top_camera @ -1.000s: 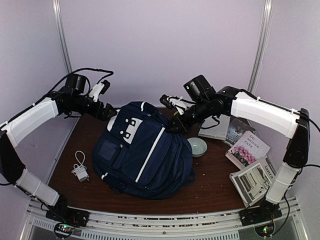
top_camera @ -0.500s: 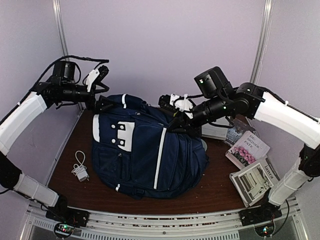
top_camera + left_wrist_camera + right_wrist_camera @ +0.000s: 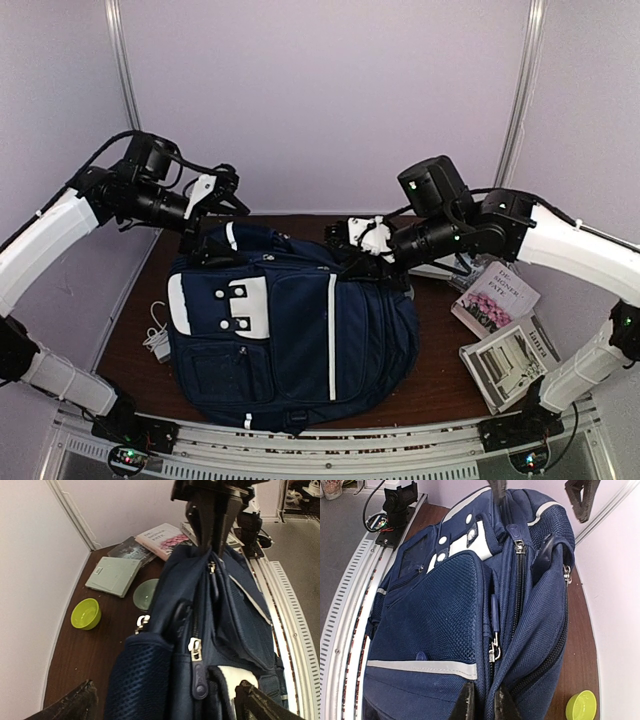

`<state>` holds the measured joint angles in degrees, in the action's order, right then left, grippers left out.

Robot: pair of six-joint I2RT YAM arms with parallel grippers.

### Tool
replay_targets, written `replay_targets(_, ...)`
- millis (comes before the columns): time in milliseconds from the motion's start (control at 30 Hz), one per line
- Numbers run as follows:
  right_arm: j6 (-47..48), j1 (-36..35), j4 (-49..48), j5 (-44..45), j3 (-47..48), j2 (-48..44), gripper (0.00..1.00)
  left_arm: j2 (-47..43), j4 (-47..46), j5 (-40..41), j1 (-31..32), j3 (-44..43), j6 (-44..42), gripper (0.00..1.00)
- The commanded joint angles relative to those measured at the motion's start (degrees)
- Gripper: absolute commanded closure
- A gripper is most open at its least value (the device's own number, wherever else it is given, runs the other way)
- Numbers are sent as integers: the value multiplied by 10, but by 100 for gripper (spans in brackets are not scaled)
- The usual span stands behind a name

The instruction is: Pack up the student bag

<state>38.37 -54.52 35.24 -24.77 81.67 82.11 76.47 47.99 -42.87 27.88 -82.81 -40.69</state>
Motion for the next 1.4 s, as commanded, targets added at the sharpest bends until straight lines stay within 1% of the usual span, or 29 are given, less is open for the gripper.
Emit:
replay_targets(0,18,-5,-131,6,-6,-47,100,7,16,-19,18,17,-20,2)
replay_targets(100,32,-5,-137,-12,-14,-53,100,19,17,31,18,14,-13,2)
replay_targets(200,38,-6,-144,-25,-22,-60,100,40,18,62,18,5,-14,2)
replay_targets(267,41,-5,-153,-28,-31,-66,100,61,25,59,17,-8,-10,4)
replay_targets(333,41,-5,-160,-28,-38,-70,100,75,42,38,18,-17,-13,7)
replay_targets(367,40,-5,-163,-28,-40,-71,100,80,50,29,17,-18,-19,9)
replay_targets(400,40,-5,-167,-28,-44,-74,100,83,57,19,18,-18,-24,15)
replay_targets(433,40,-6,-172,-28,-49,-77,100,85,66,12,18,-19,-31,25)
replay_targets(500,40,-5,-189,-22,-61,-83,100,83,76,3,17,-19,-37,54)
replay_targets(567,40,-5,-201,-15,-69,-86,100,71,79,-1,17,-17,-45,92)
replay_targets(600,39,-5,-205,-11,-73,-86,100,64,78,0,18,-15,-49,100)
replay_targets(667,33,-5,-208,-7,-75,-86,100,43,68,2,18,-7,-48,100)
replay_targets(733,22,-4,-210,-5,-77,-86,100,17,40,12,18,3,-27,100)
replay_targets(800,4,-5,-217,1,-77,-89,100,-13,-27,46,17,23,24,100)
replay_targets(867,-19,-5,-225,4,-78,-94,100,-40,-84,88,18,39,95,100)
replay_targets(967,-87,-5,-263,5,-79,-102,100,-60,-114,132,17,37,168,100)
replay_targets(1000,-132,-5,-279,9,-80,-102,96,-64,-122,147,18,33,200,100)
replay_targets(1033,-166,-7,-294,16,-79,-102,89,-69,-130,166,18,30,233,100)
replay_targets(1133,-236,-43,-330,91,-71,-91,78,-92,-151,217,21,30,328,100)
replay_targets(1200,-253,-91,-353,191,-65,-75,73,-112,-165,242,26,39,370,100)
replay_targets(1267,-305,-130,-367,299,-47,-49,72,-133,-178,267,38,53,398,100)
replay_targets(1300,-342,-140,-357,322,-31,-33,71,-144,-181,271,43,59,406,100)
replay_targets(1367,-421,-146,-339,325,-3,-5,71,-165,-182,288,53,64,415,100)
